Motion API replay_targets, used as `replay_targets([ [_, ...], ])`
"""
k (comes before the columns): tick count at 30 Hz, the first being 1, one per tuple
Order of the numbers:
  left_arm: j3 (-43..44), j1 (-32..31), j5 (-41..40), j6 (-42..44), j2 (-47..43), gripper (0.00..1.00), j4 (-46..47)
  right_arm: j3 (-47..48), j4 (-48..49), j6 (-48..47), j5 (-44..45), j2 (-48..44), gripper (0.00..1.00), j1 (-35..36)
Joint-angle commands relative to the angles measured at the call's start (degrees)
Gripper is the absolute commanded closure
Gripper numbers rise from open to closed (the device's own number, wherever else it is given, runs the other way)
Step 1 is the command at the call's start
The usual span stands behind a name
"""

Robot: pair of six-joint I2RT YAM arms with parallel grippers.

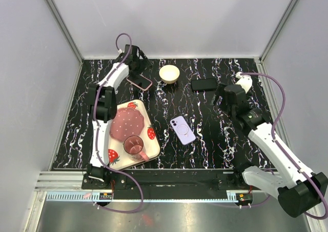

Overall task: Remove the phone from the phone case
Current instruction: Pick up the phone at the center of the board.

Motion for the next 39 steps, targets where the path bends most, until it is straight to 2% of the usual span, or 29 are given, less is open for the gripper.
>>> replay_targets([
  [1,3.1,-0.5,1.2,-4.7,3.8,0.01,9.9,-0.6,0.6,-0.9,1.7,-1.1,0.0,0.1],
  [6,6.8,-0.7,3.1,-8.0,8.6,0.01,15.4,-0.9,0.7,-1.9,0.9,-0.6,0.0,0.1],
  [12,7.3,-1.7,4.2,-10.1,9.9,0.01,19.2,-1.7,1.5,-1.8,0.4,-0.3,0.0,0.1],
  [15,8.2,-1.8,3.1,-10.0,10.7,0.01,15.0,-1.6,1.8,-1.9,0.0,0.3,0.0,0.1],
  [19,8.5,-1.6,2.0,-9.2,9.9,0.01,4.9,-1.4,1.9,-1.9,-0.3,0.5,0.01,0.1],
  [23,4.4,-1.5,1.5,-7.3,7.2,0.01,0.9,-1.3,2.4,-1.9,-0.7,0.3,0.0,0.1],
  [31,4.7,0.2,-0.1,-1.6,5.6,0.01,-8.1,-1.4,2.2,-0.8,-1.8,-1.1,0.0,0.1],
  [34,3.8,0.9,-0.8,0.7,3.5,0.01,-8.9,-1.6,2.2,-0.6,-1.9,-1.3,0.0,0.1],
  [37,6.6,1.5,4.3,3.6,1.5,0.01,-9.5,-1.6,2.1,0.0,-2.0,-1.3,0.0,0.1],
  [39,9.8,0.9,4.3,6.3,0.9,0.01,-12.9,-1.5,2.7,0.7,-2.2,-2.0,0.0,0.1],
])
